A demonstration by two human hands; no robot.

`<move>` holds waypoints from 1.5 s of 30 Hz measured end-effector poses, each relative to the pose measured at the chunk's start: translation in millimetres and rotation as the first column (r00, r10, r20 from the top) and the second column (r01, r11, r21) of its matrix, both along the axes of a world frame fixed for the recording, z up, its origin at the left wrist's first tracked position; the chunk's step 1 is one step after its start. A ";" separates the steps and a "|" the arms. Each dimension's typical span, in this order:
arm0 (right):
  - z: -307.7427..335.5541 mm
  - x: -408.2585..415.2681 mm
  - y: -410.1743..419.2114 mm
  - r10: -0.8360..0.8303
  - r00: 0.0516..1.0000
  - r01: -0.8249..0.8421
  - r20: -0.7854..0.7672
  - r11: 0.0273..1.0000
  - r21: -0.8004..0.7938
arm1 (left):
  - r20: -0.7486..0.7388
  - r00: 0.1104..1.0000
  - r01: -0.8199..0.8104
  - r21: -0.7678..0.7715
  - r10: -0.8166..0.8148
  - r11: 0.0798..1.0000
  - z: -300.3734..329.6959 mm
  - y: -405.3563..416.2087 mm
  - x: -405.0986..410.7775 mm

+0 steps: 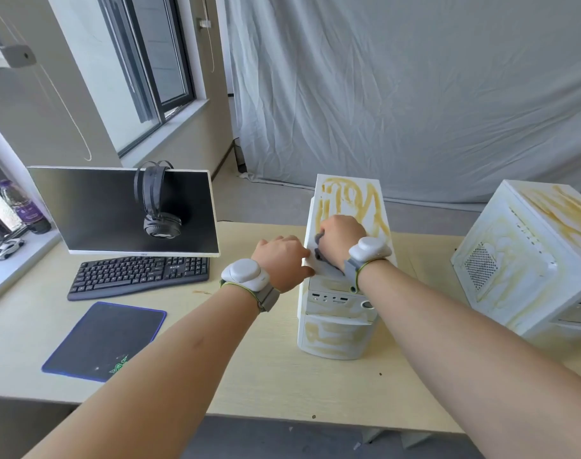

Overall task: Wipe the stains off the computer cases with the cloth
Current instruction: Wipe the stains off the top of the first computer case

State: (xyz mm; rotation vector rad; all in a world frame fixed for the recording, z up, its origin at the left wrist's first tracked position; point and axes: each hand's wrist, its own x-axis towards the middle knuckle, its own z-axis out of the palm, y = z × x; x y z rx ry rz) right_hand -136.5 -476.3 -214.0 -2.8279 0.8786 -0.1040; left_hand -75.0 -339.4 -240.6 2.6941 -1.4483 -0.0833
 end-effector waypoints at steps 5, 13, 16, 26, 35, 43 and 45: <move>6.2 -20.4 -16.5 0.218 0.974 -0.211 -0.060 0.972 0.098 | -0.020 0.999 -0.028 0.006 0.028 1.000 1.7 0.4 0.8; 3.8 -17.5 -6.3 0.073 0.997 -0.070 -0.034 0.995 0.067 | -0.133 0.986 -0.101 -0.014 0.099 0.995 9.2 -4.0 1.7; -1.5 -28.6 -0.1 0.186 0.982 -0.187 0.018 0.973 0.139 | -0.150 0.981 -0.125 -0.006 0.123 0.992 9.3 -3.8 3.0; -20.6 -28.3 18.6 0.138 0.980 -0.156 0.142 0.980 0.124 | -0.323 0.932 -0.203 -0.087 0.165 0.975 0.5 -3.2 6.2; -1.9 -44.1 -22.0 -0.117 0.993 0.118 -0.024 0.992 0.045 | -0.328 0.925 -0.233 -0.089 0.192 0.968 -5.6 -6.0 4.6; -4.2 -77.7 -26.2 0.021 1.000 -0.021 -0.002 0.992 0.127 | -0.149 0.967 -0.208 0.013 0.207 0.978 28.2 -26.7 -16.2; -0.7 -87.8 -41.5 -0.138 0.990 0.139 -0.027 0.988 0.073 | -0.067 0.978 -0.194 0.027 0.195 0.981 29.3 -34.3 -25.1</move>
